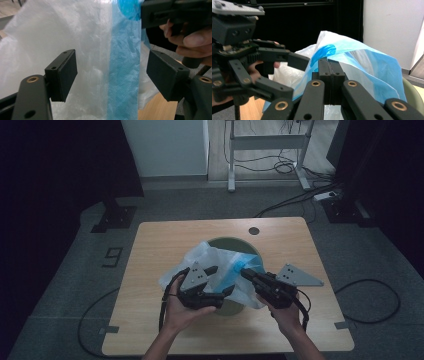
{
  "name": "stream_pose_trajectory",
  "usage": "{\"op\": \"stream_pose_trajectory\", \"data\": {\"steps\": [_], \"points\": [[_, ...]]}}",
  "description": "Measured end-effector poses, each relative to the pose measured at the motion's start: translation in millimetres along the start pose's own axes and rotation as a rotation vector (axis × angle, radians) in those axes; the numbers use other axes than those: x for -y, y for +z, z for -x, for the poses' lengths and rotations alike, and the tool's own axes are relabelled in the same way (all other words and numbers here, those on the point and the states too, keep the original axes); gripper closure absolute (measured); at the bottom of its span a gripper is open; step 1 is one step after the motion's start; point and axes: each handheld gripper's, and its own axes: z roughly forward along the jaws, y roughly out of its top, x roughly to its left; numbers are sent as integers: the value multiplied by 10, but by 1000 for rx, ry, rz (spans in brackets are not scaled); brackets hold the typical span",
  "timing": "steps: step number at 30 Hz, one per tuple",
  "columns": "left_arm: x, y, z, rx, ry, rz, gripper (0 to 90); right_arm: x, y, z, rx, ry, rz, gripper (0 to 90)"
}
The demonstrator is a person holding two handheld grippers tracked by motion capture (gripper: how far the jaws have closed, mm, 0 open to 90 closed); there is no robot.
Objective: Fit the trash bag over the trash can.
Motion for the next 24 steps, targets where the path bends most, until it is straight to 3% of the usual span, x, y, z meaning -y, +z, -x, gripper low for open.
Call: {"op": "stream_pose_trajectory", "data": {"steps": [4,9,13,18,24], "points": [[20,12,9,-26,0,8,445,4,-6,4,3,1,-2,892],[8,-1,-18,28,-16,16,714,13,-14,8,6,1,-5,893],[1,-18,-45,53,-31,25,845,20,-5,7,5,3,-7,892],[9,-37,-84,72,-46,42,900,32,-2,8,5,3,-9,892],[-6,-150,-121,37,-55,113,900,71,-40,60,23,14,-14,892]]}}
